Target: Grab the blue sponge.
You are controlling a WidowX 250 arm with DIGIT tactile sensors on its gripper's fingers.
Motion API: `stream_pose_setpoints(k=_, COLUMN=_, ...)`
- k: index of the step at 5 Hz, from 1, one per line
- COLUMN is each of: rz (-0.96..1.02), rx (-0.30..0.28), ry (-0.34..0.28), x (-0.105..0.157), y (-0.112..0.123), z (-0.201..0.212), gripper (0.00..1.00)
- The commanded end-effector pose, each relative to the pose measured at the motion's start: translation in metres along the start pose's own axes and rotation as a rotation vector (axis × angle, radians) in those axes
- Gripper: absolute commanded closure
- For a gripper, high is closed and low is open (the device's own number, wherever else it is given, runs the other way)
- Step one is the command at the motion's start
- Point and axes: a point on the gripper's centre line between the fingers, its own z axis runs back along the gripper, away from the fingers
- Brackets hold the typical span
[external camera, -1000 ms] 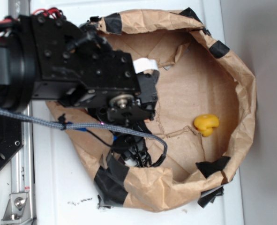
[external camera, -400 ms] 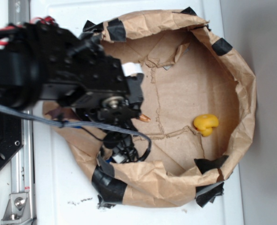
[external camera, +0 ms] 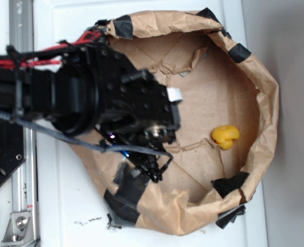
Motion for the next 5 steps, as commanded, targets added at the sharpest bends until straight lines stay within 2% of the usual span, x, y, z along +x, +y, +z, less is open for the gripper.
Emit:
stream_pose_setpoints(k=1, rz=-0.142, rx=-0.051, ry=-0.335, x=0.036, y=0.006, z=0.1, gripper=1.0)
stream_pose_setpoints(k=2, rz=-0.251, rx=-0.06, ry=-0.468, x=0.047, y=0.004, z=0.147, gripper=1.0)
stream_pose_setpoints(k=3, rz=-0.359, rx=-0.018, ry=-0.538, x=0.049, y=-0.006, z=0.168, gripper=1.0)
stream_pose_setpoints(k=4, rz=-0.474, rx=0.009, ry=-0.532, x=0.045, y=-0.015, z=0.152, gripper=1.0)
stream_pose_setpoints(k=5, rz=-0.479, rx=0.063, ry=-0.528, x=0.041, y=-0.011, z=0.14, gripper=1.0)
